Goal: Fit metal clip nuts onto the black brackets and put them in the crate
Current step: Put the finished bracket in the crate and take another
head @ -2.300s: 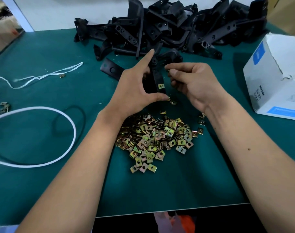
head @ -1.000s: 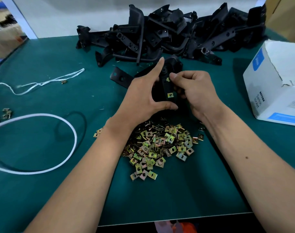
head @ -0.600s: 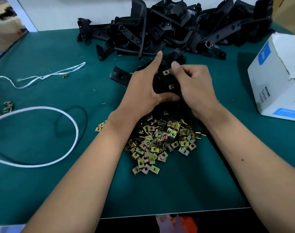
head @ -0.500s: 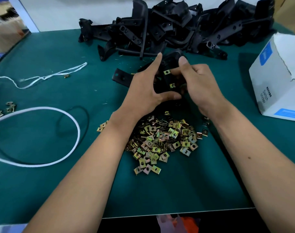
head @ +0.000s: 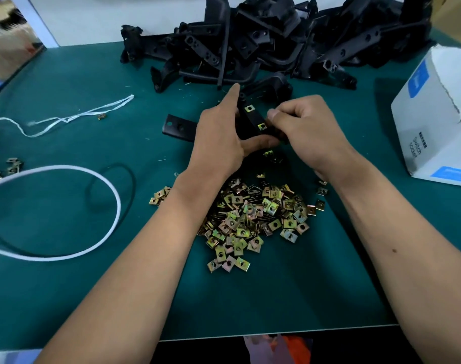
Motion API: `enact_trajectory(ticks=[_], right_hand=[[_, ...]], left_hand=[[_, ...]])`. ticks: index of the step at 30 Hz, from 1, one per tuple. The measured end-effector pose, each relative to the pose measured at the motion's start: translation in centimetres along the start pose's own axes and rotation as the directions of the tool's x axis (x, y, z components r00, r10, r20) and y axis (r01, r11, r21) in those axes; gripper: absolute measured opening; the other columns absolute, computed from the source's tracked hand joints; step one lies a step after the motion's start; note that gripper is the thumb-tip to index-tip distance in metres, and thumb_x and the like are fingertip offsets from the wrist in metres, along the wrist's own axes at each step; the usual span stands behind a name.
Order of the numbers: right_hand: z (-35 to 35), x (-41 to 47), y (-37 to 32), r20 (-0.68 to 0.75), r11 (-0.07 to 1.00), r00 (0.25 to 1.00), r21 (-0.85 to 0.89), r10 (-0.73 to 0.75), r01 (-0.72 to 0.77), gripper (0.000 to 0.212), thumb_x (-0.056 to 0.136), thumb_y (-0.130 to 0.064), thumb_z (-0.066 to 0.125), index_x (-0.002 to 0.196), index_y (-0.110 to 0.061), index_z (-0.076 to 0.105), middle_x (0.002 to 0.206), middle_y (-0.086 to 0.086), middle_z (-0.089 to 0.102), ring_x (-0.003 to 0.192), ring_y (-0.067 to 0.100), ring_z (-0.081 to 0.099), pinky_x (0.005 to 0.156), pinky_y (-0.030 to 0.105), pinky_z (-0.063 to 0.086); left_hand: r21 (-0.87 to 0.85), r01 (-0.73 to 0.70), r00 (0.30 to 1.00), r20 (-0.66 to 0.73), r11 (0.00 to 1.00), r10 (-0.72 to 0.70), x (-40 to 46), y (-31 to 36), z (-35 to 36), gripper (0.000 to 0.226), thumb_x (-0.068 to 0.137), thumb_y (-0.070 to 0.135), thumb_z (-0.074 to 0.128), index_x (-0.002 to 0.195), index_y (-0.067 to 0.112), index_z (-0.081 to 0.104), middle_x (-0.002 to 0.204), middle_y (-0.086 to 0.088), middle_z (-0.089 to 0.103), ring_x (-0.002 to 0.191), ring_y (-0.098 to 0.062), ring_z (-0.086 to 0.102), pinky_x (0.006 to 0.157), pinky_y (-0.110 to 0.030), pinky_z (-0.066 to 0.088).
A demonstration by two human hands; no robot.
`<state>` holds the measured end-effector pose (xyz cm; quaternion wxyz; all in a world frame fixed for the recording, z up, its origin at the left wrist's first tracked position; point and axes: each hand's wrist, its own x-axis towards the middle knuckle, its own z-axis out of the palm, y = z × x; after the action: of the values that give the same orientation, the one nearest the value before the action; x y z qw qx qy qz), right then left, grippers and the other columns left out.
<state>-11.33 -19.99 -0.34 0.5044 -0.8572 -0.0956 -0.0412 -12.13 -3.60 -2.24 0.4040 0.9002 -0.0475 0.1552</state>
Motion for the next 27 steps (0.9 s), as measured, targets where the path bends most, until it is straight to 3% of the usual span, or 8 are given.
enact_trajectory(ticks=[5,10,13,16,18,21,23,27], right_hand=[[0.9,-0.2,-0.2,0.002,0.997,0.999,0.048,0.053,-0.053,0.031,0.097,-0.032,0.065,0.073,-0.015,0.074,0.061,-0.006,0.063,0.059,0.007,0.055,0.062,0.029,0.046],[1.5,-0.7,-1.1,-0.067,0.985,0.996,-0.162,0.053,-0.064,0.025,0.084,-0.040,0.079,0.080,-0.016,0.075,0.075,-0.003,0.072,0.072,0.010,0.067,0.067,0.030,0.055],[0.7,-1.7,-1.4,-0.108,0.976,0.989,-0.179,0.102,-0.120,0.028,0.081,-0.045,0.081,0.079,-0.018,0.074,0.077,-0.003,0.072,0.076,0.014,0.068,0.068,0.031,0.054],[-2.3,-3.1,-1.5,-0.213,0.979,0.971,-0.152,0.105,-0.140,0.038,0.082,-0.049,0.080,0.102,-0.018,0.072,0.097,-0.002,0.072,0.092,0.015,0.066,0.076,0.027,0.051],[-5.8,-4.5,-1.4,-0.320,0.989,0.944,-0.088,0.086,-0.120,0.044,0.082,-0.045,0.082,0.113,-0.017,0.067,0.102,-0.002,0.070,0.094,0.013,0.064,0.081,0.026,0.051],[-12.4,-8.2,-1.0,-0.468,0.999,0.883,-0.017,0.027,-0.040,0.033,0.082,-0.031,0.084,0.105,-0.012,0.069,0.082,-0.004,0.065,0.076,0.013,0.062,0.078,0.036,0.056],[-17.4,-11.8,0.0,-0.574,0.996,0.819,-0.069,0.001,-0.050,0.027,0.078,-0.030,0.080,0.096,-0.011,0.071,0.078,0.001,0.066,0.074,0.019,0.065,0.074,0.040,0.057],[-26.2,-20.8,2.9,-0.761,0.987,0.649,-0.091,0.019,-0.136,0.016,0.066,-0.036,0.064,0.075,-0.023,0.068,0.073,-0.004,0.069,0.069,0.010,0.063,0.065,0.032,0.052]], left_hand=[[0.113,0.013,0.999,-0.031,0.993,-0.009,-0.1,0.0,-0.4,0.120,0.064,0.058,0.090,0.159,0.013,0.033,0.102,0.008,0.063,0.098,-0.011,0.061,0.089,-0.021,0.047],[0.362,-0.001,0.999,-0.039,0.932,0.016,-0.1,1.4,-0.4,0.096,0.082,0.021,0.080,0.161,0.010,0.026,0.113,-0.012,0.064,0.108,-0.034,0.060,0.095,-0.045,0.050],[0.440,-0.063,0.998,0.024,0.896,0.059,-0.7,3.2,-0.6,0.099,0.080,0.013,0.077,0.162,0.007,0.021,0.111,-0.017,0.065,0.102,-0.039,0.061,0.089,-0.050,0.050],[0.378,-0.074,0.996,0.079,0.923,0.047,-1.1,6.9,-0.1,0.106,0.080,0.019,0.084,0.163,0.012,0.019,0.114,-0.016,0.063,0.103,-0.037,0.061,0.093,-0.053,0.051],[0.356,-0.163,0.986,0.089,0.920,0.140,-1.3,10.7,1.1,0.104,0.081,0.019,0.084,0.163,0.013,0.020,0.110,-0.013,0.062,0.095,-0.033,0.060,0.087,-0.052,0.053],[0.315,-0.359,0.933,0.140,0.878,0.331,-2.7,17.6,4.0,0.110,0.077,0.030,0.087,0.162,0.009,0.021,0.104,-0.014,0.065,0.094,-0.035,0.061,0.082,-0.050,0.053],[0.285,-0.501,0.866,0.179,0.817,0.468,-4.1,22.5,7.1,0.107,0.077,0.035,0.080,0.161,0.005,0.021,0.105,-0.016,0.068,0.099,-0.039,0.063,0.084,-0.047,0.050],[0.230,-0.732,0.680,0.298,0.641,0.670,-8.9,32.4,14.4,0.094,0.083,0.035,0.070,0.158,0.002,0.025,0.119,-0.015,0.068,0.113,-0.038,0.064,0.086,-0.043,0.046]])
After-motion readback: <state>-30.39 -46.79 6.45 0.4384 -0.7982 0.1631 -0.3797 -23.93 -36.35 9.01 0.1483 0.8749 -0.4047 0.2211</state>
